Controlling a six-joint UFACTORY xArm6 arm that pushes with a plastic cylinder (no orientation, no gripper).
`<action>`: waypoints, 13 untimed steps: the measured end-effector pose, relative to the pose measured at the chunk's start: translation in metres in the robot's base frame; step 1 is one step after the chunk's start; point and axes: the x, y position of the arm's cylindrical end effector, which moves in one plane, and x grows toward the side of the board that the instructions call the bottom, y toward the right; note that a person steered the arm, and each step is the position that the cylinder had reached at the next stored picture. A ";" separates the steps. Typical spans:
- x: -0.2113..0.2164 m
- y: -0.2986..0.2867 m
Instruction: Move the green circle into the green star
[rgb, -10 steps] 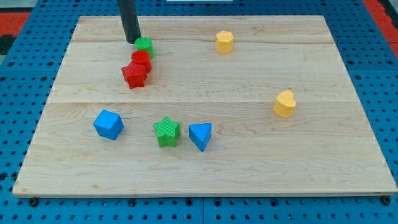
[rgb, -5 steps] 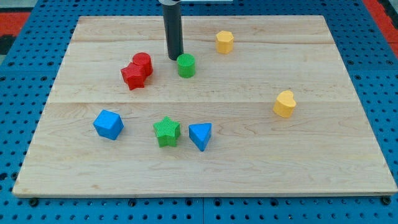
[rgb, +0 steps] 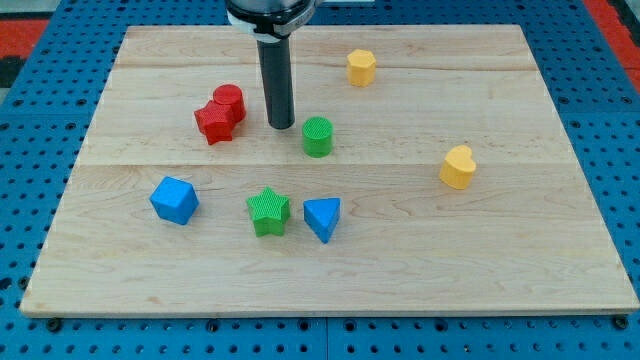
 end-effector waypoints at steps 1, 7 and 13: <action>-0.009 0.020; 0.076 0.096; 0.044 -0.031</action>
